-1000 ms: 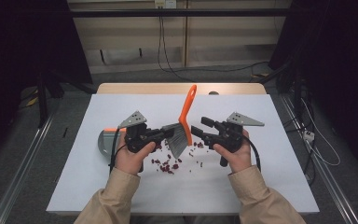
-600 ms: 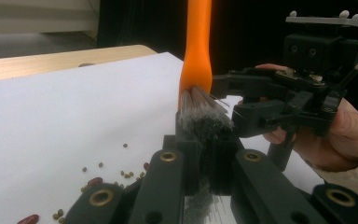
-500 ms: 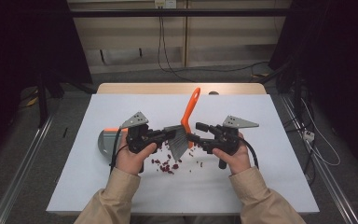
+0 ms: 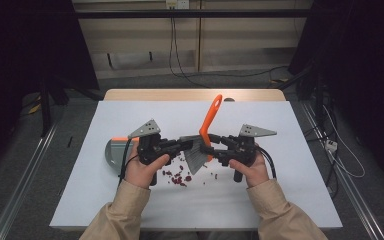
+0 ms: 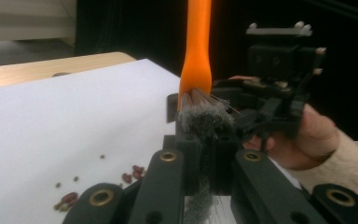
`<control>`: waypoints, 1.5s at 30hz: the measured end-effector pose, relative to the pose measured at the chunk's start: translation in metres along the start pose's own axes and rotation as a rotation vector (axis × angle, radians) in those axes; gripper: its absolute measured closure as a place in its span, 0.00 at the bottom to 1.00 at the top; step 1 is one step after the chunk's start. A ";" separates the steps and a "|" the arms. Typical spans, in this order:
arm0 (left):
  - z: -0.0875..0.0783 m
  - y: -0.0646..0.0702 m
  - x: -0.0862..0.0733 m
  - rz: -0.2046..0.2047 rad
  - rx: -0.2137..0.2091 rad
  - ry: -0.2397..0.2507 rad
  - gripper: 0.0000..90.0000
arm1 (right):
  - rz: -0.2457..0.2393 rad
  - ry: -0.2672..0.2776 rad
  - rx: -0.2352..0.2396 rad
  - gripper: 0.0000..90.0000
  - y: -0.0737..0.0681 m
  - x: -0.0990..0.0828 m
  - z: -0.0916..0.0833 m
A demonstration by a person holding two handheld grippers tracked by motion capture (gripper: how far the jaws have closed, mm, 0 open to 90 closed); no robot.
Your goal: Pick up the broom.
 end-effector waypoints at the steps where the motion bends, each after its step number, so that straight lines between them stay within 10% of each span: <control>1: 0.000 0.001 0.000 0.001 -0.006 0.002 0.95 | 0.003 -0.004 0.014 0.46 -0.002 -0.001 0.000; 8: 0.002 0.006 0.001 0.007 -0.043 0.002 0.95 | 0.029 -0.018 0.101 0.48 -0.009 -0.005 0.003; 16: -0.002 -0.003 0.002 -0.008 -0.047 0.022 0.94 | 0.030 -0.077 0.144 0.76 -0.011 -0.010 -0.003; 33: -0.013 -0.026 0.003 0.101 0.136 0.004 0.42 | -0.018 -0.165 -0.078 0.78 0.007 -0.001 -0.026; 45: -0.026 -0.039 -0.003 0.125 0.201 -0.032 0.24 | -0.021 -0.192 -0.212 0.78 0.027 0.004 -0.060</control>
Point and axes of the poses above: each handheld gripper's, and its own axes: z roughly forward along the jaws, x roughly out of its top, y roughly to its right, the point moved 10 cm from there along z, roughly forward along the jaws, and after that the axes turned 4 degrees about -y, right-handed, at the moved point
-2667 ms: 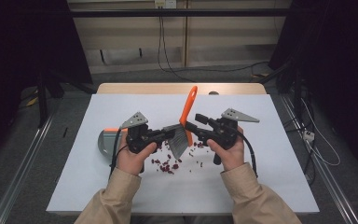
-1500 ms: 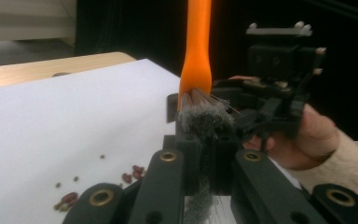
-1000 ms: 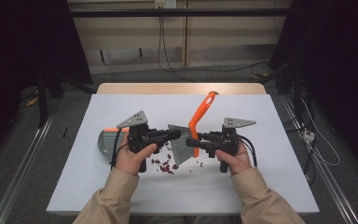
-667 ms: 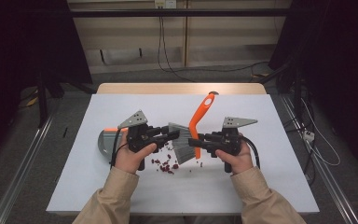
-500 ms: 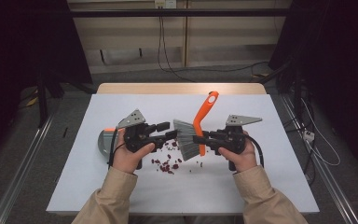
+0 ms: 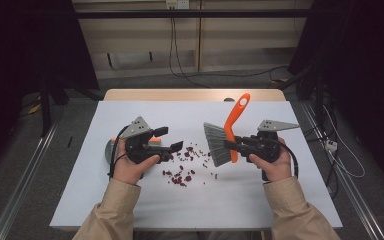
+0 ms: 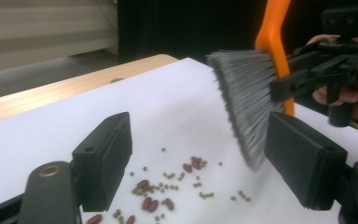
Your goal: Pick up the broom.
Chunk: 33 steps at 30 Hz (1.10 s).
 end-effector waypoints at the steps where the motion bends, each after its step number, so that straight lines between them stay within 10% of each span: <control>1: -0.001 -0.001 -0.001 -0.001 0.008 -0.002 0.23 | 0.001 -0.005 -0.013 0.78 0.003 -0.001 -0.003; 14: -0.024 -0.027 -0.029 0.012 0.070 -0.044 0.15 | 0.000 -0.106 -0.189 0.78 0.037 -0.013 -0.030; 33: -0.053 -0.052 -0.052 -0.029 0.144 -0.039 0.14 | 0.028 -0.224 -0.271 0.78 0.060 -0.029 -0.041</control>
Point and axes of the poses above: each handheld gripper's, and its own axes: z roughly forward along the jaws, x roughly out of its top, y roughly to its right, the point moved 10 cm from there along z, roughly forward along the jaws, and after that the axes turned 4 degrees about -y, right-handed, at the moved point
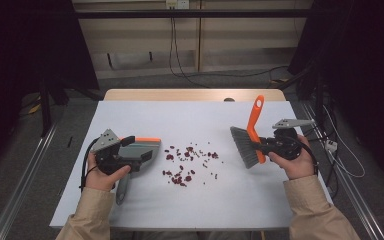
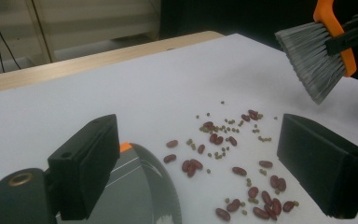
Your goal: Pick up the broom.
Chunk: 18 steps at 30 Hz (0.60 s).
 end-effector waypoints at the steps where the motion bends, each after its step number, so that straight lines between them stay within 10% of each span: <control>1: -0.001 -0.001 -0.001 0.000 0.003 0.000 0.14 | 0.007 -0.004 -0.003 0.78 0.001 0.000 0.000; 18: 0.003 -0.003 -0.009 0.007 0.009 -0.019 0.14 | 0.036 -0.065 -0.073 0.79 0.005 0.002 0.049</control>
Point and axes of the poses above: each handheld gripper's, and its own axes: z roughly forward along the jaws, x roughly out of its top, y roughly to its right, the point moved 10 cm from there along z, roughly forward along the jaws, and after that the axes turned 4 degrees about -y, right-handed, at the moved point
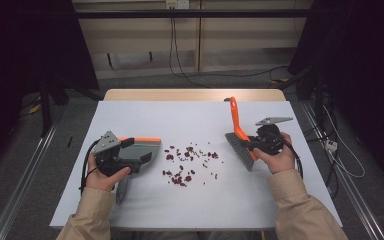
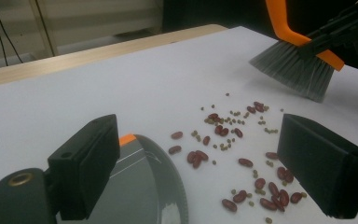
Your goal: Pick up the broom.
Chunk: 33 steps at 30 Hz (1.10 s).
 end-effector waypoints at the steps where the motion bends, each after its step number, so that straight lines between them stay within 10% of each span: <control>1: 0.000 0.000 0.000 -0.001 0.000 0.001 0.14 | -0.005 0.005 -0.005 0.79 0.000 0.001 0.003; 21: 0.003 -0.011 -0.016 -0.027 0.013 -0.012 0.11 | -0.025 0.069 -0.018 0.76 -0.015 0.010 0.034; 33: 0.003 -0.008 -0.017 -0.010 0.014 -0.021 0.12 | 0.046 0.122 0.015 0.67 -0.017 0.010 0.029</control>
Point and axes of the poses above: each handheld gripper's, and its own axes: z roughly forward along the jaws, x roughly out of its top, y roughly to its right, the point moved 10 cm from there along z, roughly forward along the jaws, and after that the axes turned 4 degrees about -y, right-handed, at the moved point
